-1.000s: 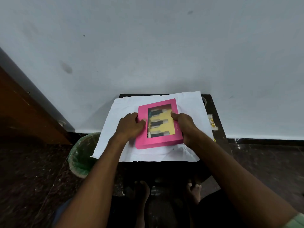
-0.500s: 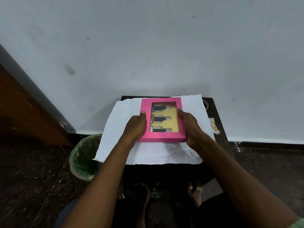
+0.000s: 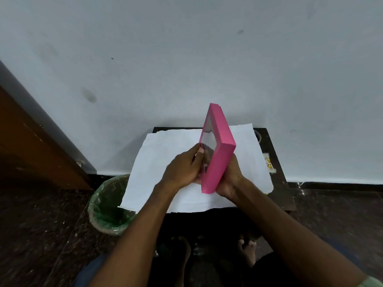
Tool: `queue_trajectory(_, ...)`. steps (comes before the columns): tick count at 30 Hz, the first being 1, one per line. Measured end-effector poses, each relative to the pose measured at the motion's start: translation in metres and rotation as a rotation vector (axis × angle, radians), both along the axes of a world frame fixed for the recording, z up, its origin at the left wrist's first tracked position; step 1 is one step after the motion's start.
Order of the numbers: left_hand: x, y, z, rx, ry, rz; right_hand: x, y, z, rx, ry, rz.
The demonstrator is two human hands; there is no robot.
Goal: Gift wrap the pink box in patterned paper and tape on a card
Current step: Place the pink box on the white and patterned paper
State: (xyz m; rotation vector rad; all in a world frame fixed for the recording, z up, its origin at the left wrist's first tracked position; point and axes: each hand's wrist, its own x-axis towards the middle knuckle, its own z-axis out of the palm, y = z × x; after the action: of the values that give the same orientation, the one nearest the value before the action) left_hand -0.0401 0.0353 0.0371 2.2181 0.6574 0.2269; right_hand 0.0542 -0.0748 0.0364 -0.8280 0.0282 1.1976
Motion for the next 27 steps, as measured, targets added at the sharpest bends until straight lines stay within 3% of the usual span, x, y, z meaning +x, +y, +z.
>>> queue_trajectory(2, -0.005, -0.001, 0.006, 0.028, -0.099, -0.021, 0.003, -0.001, 0.001, -0.053, -0.079, -0.024)
queue_trajectory(5, -0.006, -0.001, 0.019, -0.097, -0.209, 0.011, 0.014, -0.004, 0.008, -0.130, -0.262, -0.079)
queue_trajectory(6, -0.007, 0.002, 0.022, -0.232, -0.270, 0.067, 0.017, -0.004, 0.009, -0.170, -0.335, -0.113)
queue_trajectory(9, -0.013, 0.020, 0.033, -0.880, -0.454, 0.248, 0.028, -0.006, 0.008, -0.307, -0.509, -0.170)
queue_trajectory(11, -0.018, 0.035, 0.033, -0.998, -0.407, 0.299, 0.033, -0.005, 0.007, -0.364, -0.569, -0.156)
queue_trajectory(15, -0.019, 0.034, 0.020, -0.625, -0.213, 0.286, 0.031, -0.005, 0.006, -0.428, -0.662, -0.139)
queue_trajectory(27, -0.016, 0.038, -0.009, -0.139, 0.045, 0.367, 0.032, -0.003, -0.016, -0.605, -0.990, -0.158)
